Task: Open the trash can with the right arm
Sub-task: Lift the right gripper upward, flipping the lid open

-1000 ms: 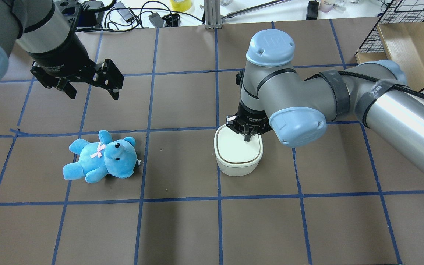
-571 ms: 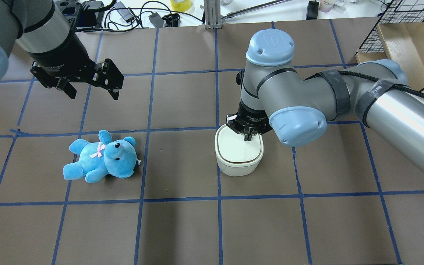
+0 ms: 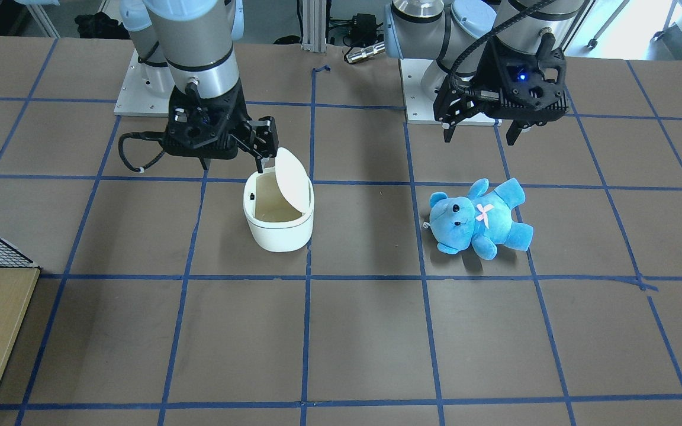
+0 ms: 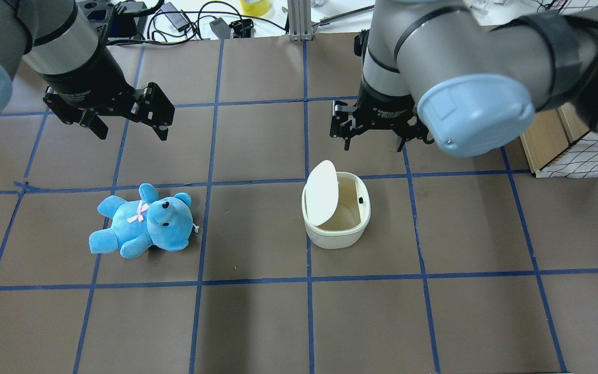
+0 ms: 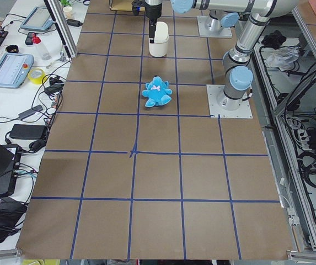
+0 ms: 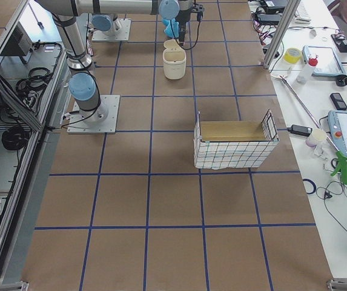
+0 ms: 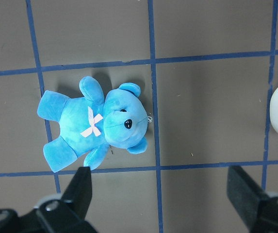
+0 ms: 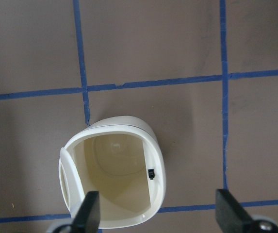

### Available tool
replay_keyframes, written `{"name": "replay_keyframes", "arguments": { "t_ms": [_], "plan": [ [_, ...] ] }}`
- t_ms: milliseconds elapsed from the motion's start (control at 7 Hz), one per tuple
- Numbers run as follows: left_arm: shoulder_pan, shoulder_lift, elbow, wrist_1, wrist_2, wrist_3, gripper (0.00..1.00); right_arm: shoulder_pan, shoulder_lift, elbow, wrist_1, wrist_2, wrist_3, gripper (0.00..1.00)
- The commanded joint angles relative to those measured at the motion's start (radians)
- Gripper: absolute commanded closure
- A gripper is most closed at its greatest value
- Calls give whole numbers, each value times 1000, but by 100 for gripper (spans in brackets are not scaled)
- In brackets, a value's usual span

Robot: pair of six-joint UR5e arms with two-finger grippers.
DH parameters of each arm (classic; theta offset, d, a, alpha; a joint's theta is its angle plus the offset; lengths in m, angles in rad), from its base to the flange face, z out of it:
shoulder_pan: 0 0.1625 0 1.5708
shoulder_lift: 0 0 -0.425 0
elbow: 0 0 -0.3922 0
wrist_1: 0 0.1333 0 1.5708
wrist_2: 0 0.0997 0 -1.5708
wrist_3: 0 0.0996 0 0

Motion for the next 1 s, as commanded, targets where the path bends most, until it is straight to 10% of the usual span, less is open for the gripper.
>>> {"name": "replay_keyframes", "arguments": {
  "t_ms": [0, 857],
  "plan": [
    [0, 0, 0, 0, 0, 0, 0, -176, -7, -126, 143, -5, -174, 0],
    [0, 0, 0, 0, 0, 0, 0, -192, -18, -129, 143, -9, -211, 0]
  ]
}}
